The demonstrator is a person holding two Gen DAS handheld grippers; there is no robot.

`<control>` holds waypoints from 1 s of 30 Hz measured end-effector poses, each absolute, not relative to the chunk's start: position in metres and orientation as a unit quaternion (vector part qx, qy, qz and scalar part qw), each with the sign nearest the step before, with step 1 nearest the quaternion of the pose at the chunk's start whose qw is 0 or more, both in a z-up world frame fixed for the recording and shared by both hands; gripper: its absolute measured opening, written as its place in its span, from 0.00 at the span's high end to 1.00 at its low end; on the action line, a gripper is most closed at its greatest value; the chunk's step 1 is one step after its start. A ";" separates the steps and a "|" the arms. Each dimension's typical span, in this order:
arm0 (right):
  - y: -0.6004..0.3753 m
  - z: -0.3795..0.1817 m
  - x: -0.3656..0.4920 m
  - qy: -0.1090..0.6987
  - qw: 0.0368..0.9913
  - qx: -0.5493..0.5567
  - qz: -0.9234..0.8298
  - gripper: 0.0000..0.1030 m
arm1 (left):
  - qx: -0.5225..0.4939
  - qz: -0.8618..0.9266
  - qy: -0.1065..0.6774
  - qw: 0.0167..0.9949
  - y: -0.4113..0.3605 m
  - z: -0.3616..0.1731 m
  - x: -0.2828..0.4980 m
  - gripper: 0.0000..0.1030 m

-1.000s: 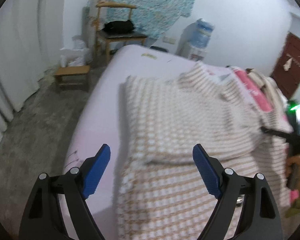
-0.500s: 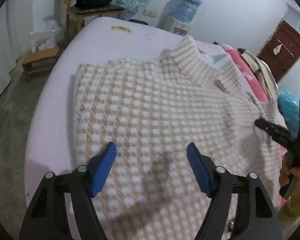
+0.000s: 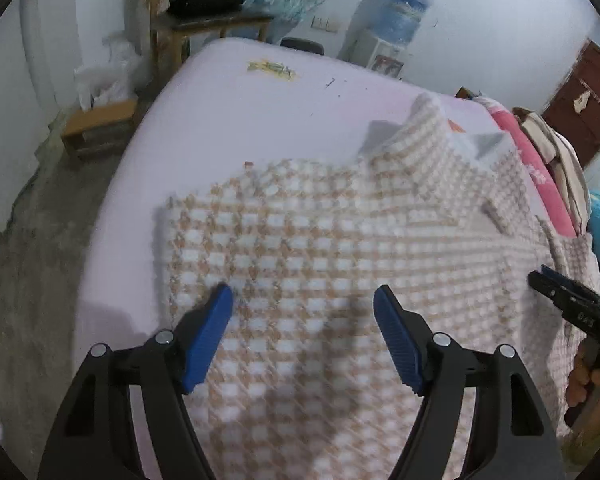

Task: Fold large clothes

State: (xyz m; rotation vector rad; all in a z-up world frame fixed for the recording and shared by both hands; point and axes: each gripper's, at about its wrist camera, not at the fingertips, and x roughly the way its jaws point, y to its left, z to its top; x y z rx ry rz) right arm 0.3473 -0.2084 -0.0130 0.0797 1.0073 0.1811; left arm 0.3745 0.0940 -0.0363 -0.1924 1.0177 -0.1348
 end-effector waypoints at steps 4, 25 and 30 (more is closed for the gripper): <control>-0.201 -0.004 0.338 0.490 0.868 0.032 0.072 0.55 | -0.069 -0.058 0.481 0.872 0.091 -0.025 0.364 0.31; -0.156 -0.012 0.273 0.478 0.872 -0.015 0.105 0.34 | 0.010 -0.110 0.493 0.863 0.007 -0.032 0.317 0.24; -0.164 0.021 0.250 0.458 0.884 -0.031 0.091 0.31 | 0.025 -0.086 0.482 0.872 -0.003 -0.040 0.312 0.19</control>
